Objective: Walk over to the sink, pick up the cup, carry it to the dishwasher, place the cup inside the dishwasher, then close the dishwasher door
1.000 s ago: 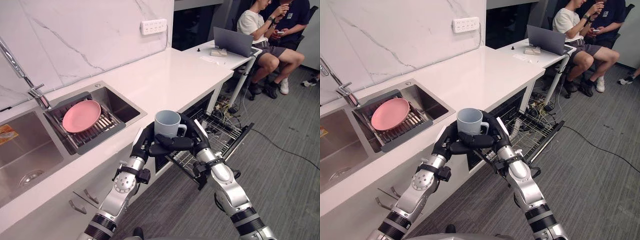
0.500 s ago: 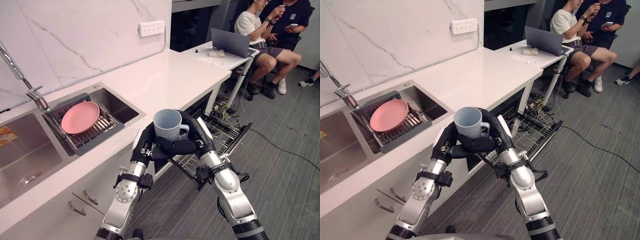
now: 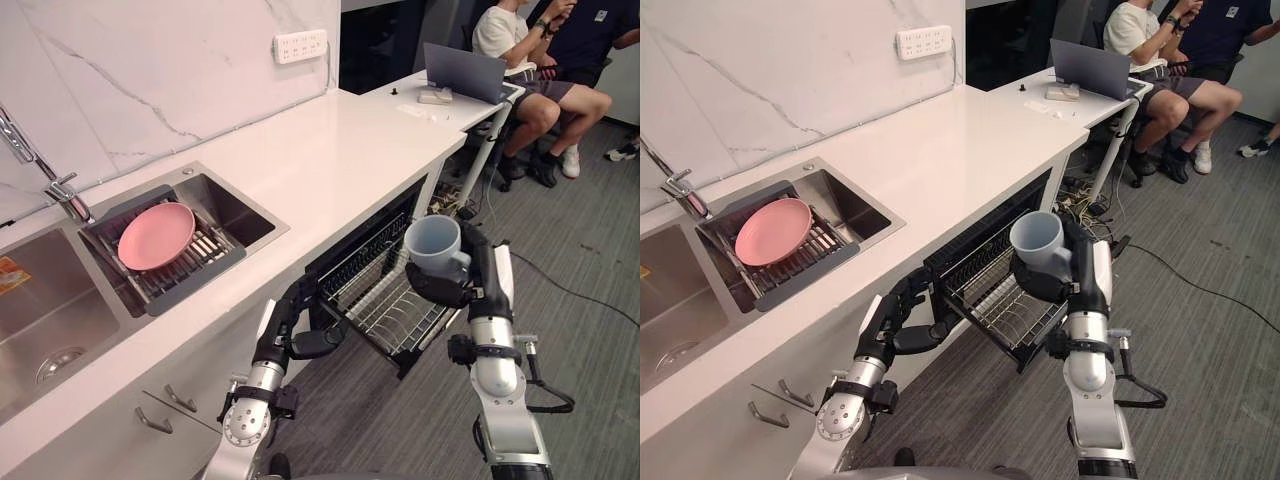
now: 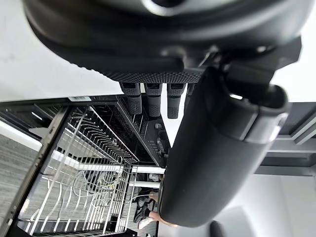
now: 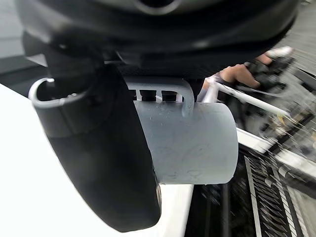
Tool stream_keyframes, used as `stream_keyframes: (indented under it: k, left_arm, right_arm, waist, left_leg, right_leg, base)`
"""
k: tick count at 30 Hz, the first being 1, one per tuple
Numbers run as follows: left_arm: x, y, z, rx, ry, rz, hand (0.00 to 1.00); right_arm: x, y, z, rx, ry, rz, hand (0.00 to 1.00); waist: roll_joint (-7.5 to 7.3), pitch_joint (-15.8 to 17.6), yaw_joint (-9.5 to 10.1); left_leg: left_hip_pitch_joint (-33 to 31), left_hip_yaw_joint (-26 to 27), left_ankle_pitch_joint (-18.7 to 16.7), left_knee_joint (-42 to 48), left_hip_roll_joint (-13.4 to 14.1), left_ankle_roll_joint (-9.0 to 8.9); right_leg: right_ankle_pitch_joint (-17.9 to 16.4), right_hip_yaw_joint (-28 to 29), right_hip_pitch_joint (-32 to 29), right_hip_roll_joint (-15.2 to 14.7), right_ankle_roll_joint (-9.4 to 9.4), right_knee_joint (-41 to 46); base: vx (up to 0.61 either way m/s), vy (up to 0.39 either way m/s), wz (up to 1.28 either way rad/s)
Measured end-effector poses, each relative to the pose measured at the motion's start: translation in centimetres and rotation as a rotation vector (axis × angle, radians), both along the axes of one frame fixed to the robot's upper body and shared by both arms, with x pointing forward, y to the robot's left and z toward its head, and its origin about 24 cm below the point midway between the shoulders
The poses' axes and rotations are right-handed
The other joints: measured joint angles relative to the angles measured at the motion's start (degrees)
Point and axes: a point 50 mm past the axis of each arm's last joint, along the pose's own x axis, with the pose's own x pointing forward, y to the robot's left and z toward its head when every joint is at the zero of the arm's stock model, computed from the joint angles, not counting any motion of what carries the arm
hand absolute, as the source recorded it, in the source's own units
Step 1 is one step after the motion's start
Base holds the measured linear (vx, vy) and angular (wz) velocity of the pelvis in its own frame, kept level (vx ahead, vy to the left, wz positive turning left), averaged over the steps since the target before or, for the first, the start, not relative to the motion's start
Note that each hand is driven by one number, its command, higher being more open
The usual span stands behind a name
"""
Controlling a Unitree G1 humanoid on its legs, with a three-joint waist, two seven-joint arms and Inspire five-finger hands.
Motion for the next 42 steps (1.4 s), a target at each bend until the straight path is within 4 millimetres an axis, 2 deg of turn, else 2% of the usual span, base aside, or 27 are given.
stream_keyframes:
  k: [2, 4, 5, 6, 8, 12, 14, 17, 20, 21, 22, 23, 27, 35, 39, 42]
  left_arm:
    - [0.0, 0.0, -0.4, 0.000, 0.016, -0.002, 0.90]
    - [-0.3, 0.2, -1.6, 0.006, 0.074, -0.006, 0.90]
    - [-0.4, 0.3, -2.0, 0.012, 0.092, -0.007, 0.90]
    - [-0.6, 0.5, -2.8, 0.024, 0.130, -0.008, 0.90]
    - [-0.9, 1.1, -3.8, 0.036, 0.179, 0.005, 0.90]
    - [-1.0, 2.9, -4.6, 0.032, 0.224, 0.073, 0.90]
    - [-0.9, 4.1, -5.0, 0.047, 0.239, 0.112, 0.90]
    - [-0.8, 5.6, -5.7, 0.044, 0.272, 0.187, 0.90]
    - [-0.8, 6.9, -5.9, 0.048, 0.282, 0.267, 0.90]
    - [-0.8, 7.0, -5.9, 0.046, 0.283, 0.275, 0.90]
    - [-0.7, 7.4, -5.9, 0.035, 0.281, 0.303, 0.90]
    - [-0.6, 7.5, -5.9, 0.036, 0.280, 0.317, 0.90]
    - [0.4, 7.5, -5.4, 0.016, 0.253, 0.344, 0.90]
    - [2.3, 7.0, -4.4, -0.035, 0.191, 0.398, 0.90]
    - [2.7, 6.9, -4.3, -0.037, 0.185, 0.393, 0.90]
    - [2.6, 6.9, -4.9, -0.032, 0.214, 0.394, 0.90]
  right_arm:
    - [0.0, 0.1, -1.7, 0.031, 0.074, 0.010, 0.30]
    - [-0.1, -0.2, -4.2, 0.054, 0.200, 0.015, 0.30]
    - [-0.1, -0.4, -4.8, 0.058, 0.231, 0.016, 0.30]
    - [-0.1, -0.8, -5.7, 0.057, 0.284, 0.010, 0.30]
    - [0.7, -1.8, -6.1, 0.027, 0.325, -0.004, 0.30]
    - [3.8, -3.2, -4.0, -0.032, 0.276, -0.017, 0.30]
    - [6.2, -3.8, -1.6, -0.072, 0.206, -0.028, 0.30]
    - [8.5, -4.4, 0.9, -0.105, 0.141, -0.054, 0.30]
    - [9.9, -4.6, 3.5, -0.121, 0.060, -0.080, 0.30]
    - [10.1, -4.6, 3.8, -0.122, 0.051, -0.083, 0.30]
    - [10.9, -4.7, 5.2, -0.126, 0.016, -0.093, 0.30]
    - [11.4, -4.9, 5.8, -0.128, 0.002, -0.102, 0.90]
    - [12.3, -5.7, 7.0, -0.105, -0.013, -0.155, 0.90]
    - [13.3, -5.1, 9.2, -0.053, -0.084, -0.179, 0.90]
    - [13.1, -5.2, 9.5, 0.032, -0.124, -0.203, 0.90]
    - [12.0, -4.6, 9.2, 0.097, -0.169, -0.202, 0.90]
  waist:
    - [0.21, -0.14, 0.07]
    - [0.36, -0.11, 0.34]
    - [0.37, 0.04, 0.37]
    - [0.39, 0.71, 0.78]
    - [0.42, 3.53, 1.32]
    - [1.18, 9.10, 1.60]
    - [1.79, 12.77, 2.30]
    - [2.07, 15.61, 3.51]
    - [2.04, 18.22, 4.53]
    - [2.04, 18.39, 4.62]
    - [2.01, 19.48, 4.86]
    - [2.02, 19.86, 5.03]
    - [1.89, 21.33, 6.10]
    - [1.85, 21.93, 6.70]
    - [1.84, 21.93, 6.48]
    - [1.76, 21.98, 6.38]
  left_leg:
    - [-0.65, -0.22, -0.01, 0.00, 0.05, -0.01]
    - [-1.97, -0.53, 0.06, 0.02, 0.24, -0.10]
    - [-2.28, -0.63, 0.12, 0.03, 0.25, -0.12]
    - [-2.83, -0.76, 0.35, 0.10, 0.25, 0.14]
    - [-4.67, -1.13, 0.35, 1.90, 0.25, 0.26]
    - [-9.38, -2.29, 0.02, 5.68, 0.35, 0.44]
    - [-12.19, -2.50, -0.75, 8.11, 0.68, 0.16]
    - [-15.82, -2.69, -0.82, 9.79, 0.79, 0.45]
    - [-18.30, -2.68, -0.80, 10.84, 0.77, 0.43]
    - [-18.75, -2.68, -0.78, 10.99, 0.81, 0.41]
    - [-20.28, -2.66, -0.72, 11.66, 0.93, 0.35]
    - [-21.27, -2.65, -0.69, 11.95, 1.01, 0.33]
    - [-24.13, -2.58, -0.38, 13.40, 1.39, 0.26]
    - [-25.46, -1.99, -2.00, 16.09, 2.05, -0.06]
    - [-25.30, -2.13, -2.46, 16.73, 2.14, -0.06]
    - [-23.95, -2.13, -2.80, 16.74, 2.15, -0.11]
  right_leg:
    - [-0.01, -0.20, -0.51, 0.01, -0.02, 0.02]
    - [0.03, -0.52, -1.74, 0.02, -0.05, 0.38]
    - [0.08, -0.63, -1.95, 0.02, -0.08, 0.49]
    - [0.09, -0.78, -2.44, -0.02, -0.07, 0.70]
    - [0.11, -1.08, -3.52, -0.14, -0.03, 1.83]
    - [-0.06, -2.01, -7.22, -0.08, -0.16, 4.78]
    - [-1.06, -2.04, -10.46, -0.08, -0.36, 8.43]
    - [-2.78, -2.09, -15.62, -0.29, -0.67, 13.60]
    - [-4.89, -2.14, -19.62, -0.84, -1.51, 17.71]
    - [-5.00, -2.15, -20.15, -0.94, -1.57, 18.07]
    - [-5.49, -2.18, -22.03, -0.98, -1.63, 19.55]
    - [-5.66, -2.26, -23.11, -1.00, -1.72, 20.19]
    - [-6.07, -2.93, -25.77, -1.10, -1.63, 22.01]
    - [-6.46, -3.68, -26.26, -1.10, -1.64, 22.51]
    - [-6.68, -4.01, -25.52, -1.02, -1.79, 22.29]
    - [-6.82, -4.12, -23.95, -0.98, -1.83, 21.88]
  base:
    - [-0.01, -0.006, 0.06]
    - [-0.01, -0.010, 0.09]
    - [0.00, -0.007, 0.09]
    - [0.00, -0.003, 0.08]
    - [-0.03, 0.005, 0.11]
    - [-0.09, 0.015, 0.15]
    - [-0.12, 0.011, 0.05]
    - [-0.16, -0.006, 0.07]
    - [-0.11, -0.010, 0.07]
    - [-0.07, -0.006, 0.04]
    - [-0.05, -0.008, 0.04]
    - [-0.04, -0.022, 0.05]
    - [0.01, -0.030, 0.08]
    - [0.07, -0.018, -0.05]
    - [0.00, 0.007, 0.01]
    - [0.00, 0.000, 0.00]
